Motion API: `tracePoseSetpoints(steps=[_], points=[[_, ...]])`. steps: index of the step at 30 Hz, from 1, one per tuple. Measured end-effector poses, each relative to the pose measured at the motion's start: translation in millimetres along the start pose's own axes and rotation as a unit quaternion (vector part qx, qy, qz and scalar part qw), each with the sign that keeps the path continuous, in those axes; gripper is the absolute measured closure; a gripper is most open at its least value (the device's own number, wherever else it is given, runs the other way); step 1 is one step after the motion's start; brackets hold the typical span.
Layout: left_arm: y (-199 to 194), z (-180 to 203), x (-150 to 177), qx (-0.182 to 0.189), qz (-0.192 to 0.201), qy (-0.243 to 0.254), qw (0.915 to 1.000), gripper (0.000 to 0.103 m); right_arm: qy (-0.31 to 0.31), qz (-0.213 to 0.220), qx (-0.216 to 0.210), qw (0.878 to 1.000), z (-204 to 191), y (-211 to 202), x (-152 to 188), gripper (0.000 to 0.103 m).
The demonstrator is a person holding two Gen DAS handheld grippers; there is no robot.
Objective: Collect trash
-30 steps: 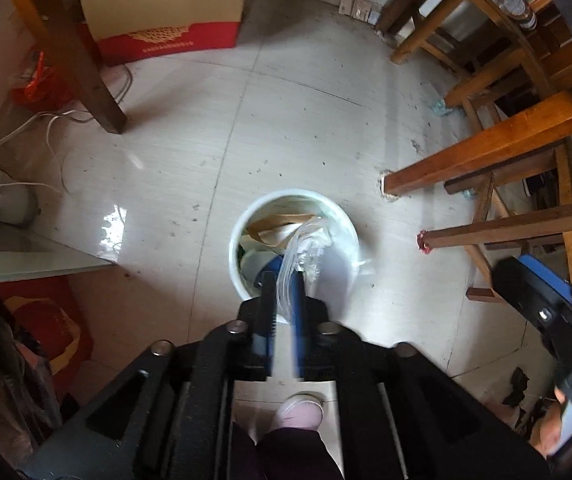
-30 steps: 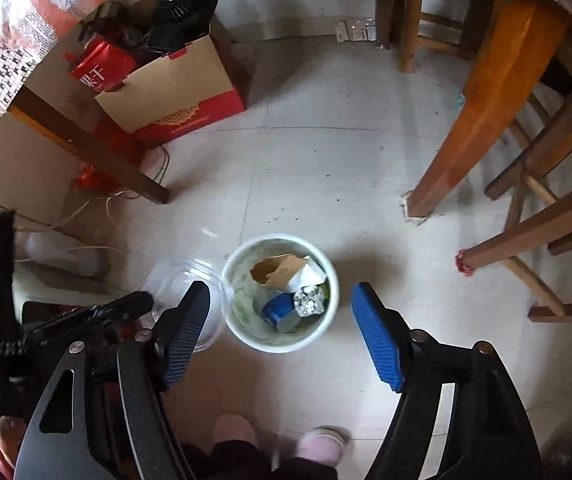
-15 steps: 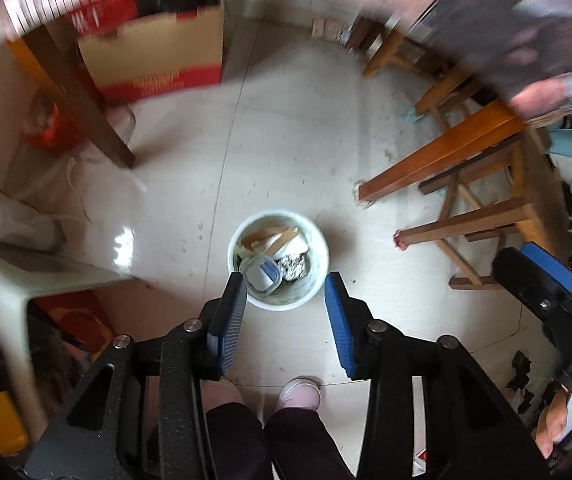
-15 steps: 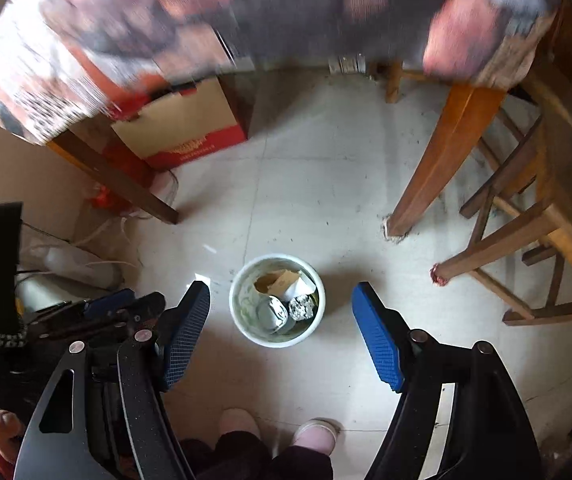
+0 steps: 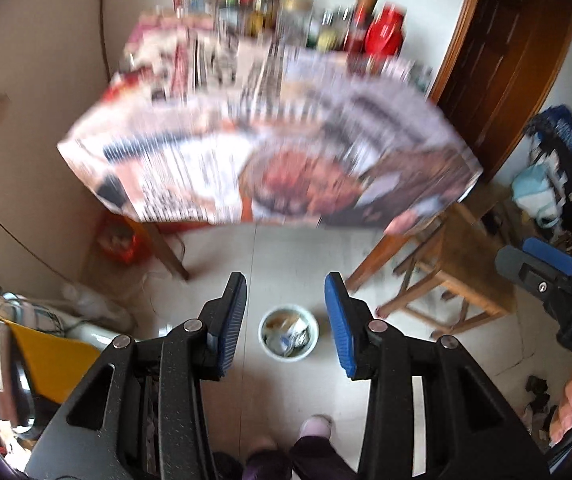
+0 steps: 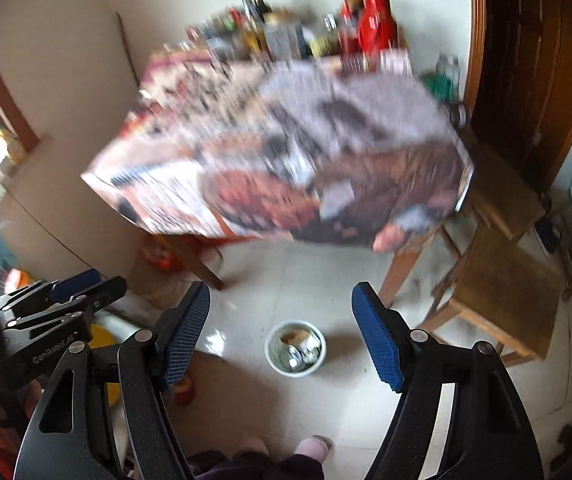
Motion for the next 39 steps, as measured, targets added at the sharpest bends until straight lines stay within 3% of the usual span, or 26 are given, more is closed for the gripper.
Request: tracePoseSetpoints(steps=[6,11,18,21,25,39], points=[[-123.7,13.7,-32.0,0.014,0.086,0.025,0.9959,0.063,-0.017,0.068,-0.022,0.997,-34.8,-98.0,-20.4,0.033],[-221.7,12.8,-29.8,0.015,0.16,0.051,0.9856,0.056,-0.026,0.146,-0.028,0.988,-64.4,-180.3,-22.8,0.033],[-310.6,9.1,4.3,0.019,0.219,0.042,0.9746,0.031,-0.048,0.201,-0.027,0.978,-99.2,-246.4,3.1,0.029],[-327.0,6.8,16.6,0.017,0.23,0.036,0.9724,0.014,-0.062,0.22,-0.015,0.973,-107.0,-260.8,11.0,0.016],[-341.7,-2.0,28.1,0.021,0.243,0.023,0.9695,0.012,-0.072,0.239,-0.008,0.968,-117.0,-277.6,19.8,0.006],[-348.1,-12.7,39.3,0.022,0.247,0.02,0.9686,0.012,-0.07,0.236,-0.001,0.969,-124.8,-288.6,38.2,0.005]])
Point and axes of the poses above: each gripper's, at about its wrist camera, not at the fingertips, and y roughly the way its jaws point, z to its right, x to its underside, the point moved 9 cm from there along y, roughly the way its jaws point, and after that the axes turned 8 degrees about y, right-handed, at the moved point
